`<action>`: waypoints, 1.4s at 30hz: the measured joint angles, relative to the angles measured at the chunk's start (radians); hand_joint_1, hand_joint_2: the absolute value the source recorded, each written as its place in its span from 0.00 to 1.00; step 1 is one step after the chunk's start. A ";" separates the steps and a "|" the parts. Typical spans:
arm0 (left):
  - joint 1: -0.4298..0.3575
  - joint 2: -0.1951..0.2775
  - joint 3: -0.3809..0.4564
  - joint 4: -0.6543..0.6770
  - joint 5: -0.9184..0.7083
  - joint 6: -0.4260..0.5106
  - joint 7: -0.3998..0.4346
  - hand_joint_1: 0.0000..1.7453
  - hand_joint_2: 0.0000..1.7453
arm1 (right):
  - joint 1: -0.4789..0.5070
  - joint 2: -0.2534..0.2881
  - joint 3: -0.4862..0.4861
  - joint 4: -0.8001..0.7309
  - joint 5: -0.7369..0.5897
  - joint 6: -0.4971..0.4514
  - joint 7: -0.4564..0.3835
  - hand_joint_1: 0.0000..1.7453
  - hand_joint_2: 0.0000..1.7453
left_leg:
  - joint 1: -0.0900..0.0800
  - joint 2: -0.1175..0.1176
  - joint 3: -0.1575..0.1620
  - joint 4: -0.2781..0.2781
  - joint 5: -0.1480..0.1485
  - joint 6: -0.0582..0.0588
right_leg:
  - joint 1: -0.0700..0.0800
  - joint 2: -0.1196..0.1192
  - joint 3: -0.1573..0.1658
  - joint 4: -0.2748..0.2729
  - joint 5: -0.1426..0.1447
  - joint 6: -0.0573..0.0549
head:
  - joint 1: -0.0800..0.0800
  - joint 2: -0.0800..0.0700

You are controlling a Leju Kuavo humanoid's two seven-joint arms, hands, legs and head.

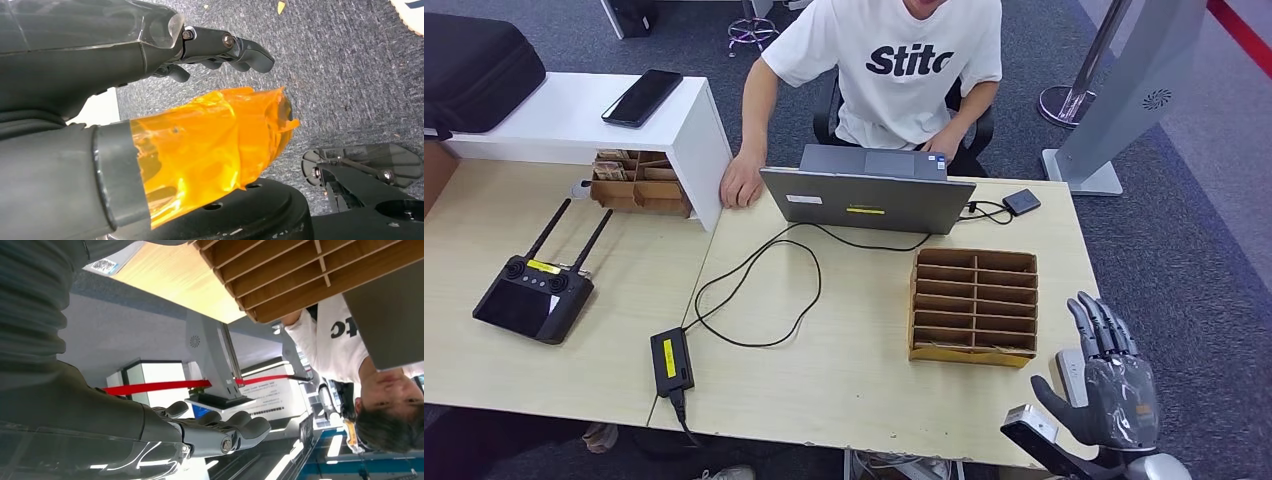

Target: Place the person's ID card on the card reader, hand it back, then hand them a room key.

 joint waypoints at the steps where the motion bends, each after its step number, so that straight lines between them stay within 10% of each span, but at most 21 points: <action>1: 0.000 0.000 0.000 0.000 -0.001 0.000 0.000 0.00 0.00 | -0.008 0.002 0.007 0.012 -0.001 0.000 0.000 0.00 1.00 | 0.000 0.000 0.000 0.000 0.000 0.000 | 0.000 0.000 0.000 0.000 0.000 0.000 | 0.000 0.000; 37: -0.001 0.005 -0.009 0.000 -0.021 -0.008 0.003 0.00 0.00 | -0.164 0.068 0.066 0.357 -0.087 0.014 -0.008 0.00 1.00 | 0.000 0.000 0.000 0.000 0.000 0.000 | 0.000 0.000 0.000 0.000 0.000 0.000 | 0.000 0.000; 42: -0.001 0.007 -0.009 0.000 -0.021 -0.008 0.003 0.00 0.00 | -0.167 0.071 0.066 0.374 -0.092 0.010 -0.015 0.81 1.00 | 0.000 0.000 0.000 0.000 0.000 0.000 | 0.000 0.000 0.000 0.000 0.000 0.000 | 0.000 0.000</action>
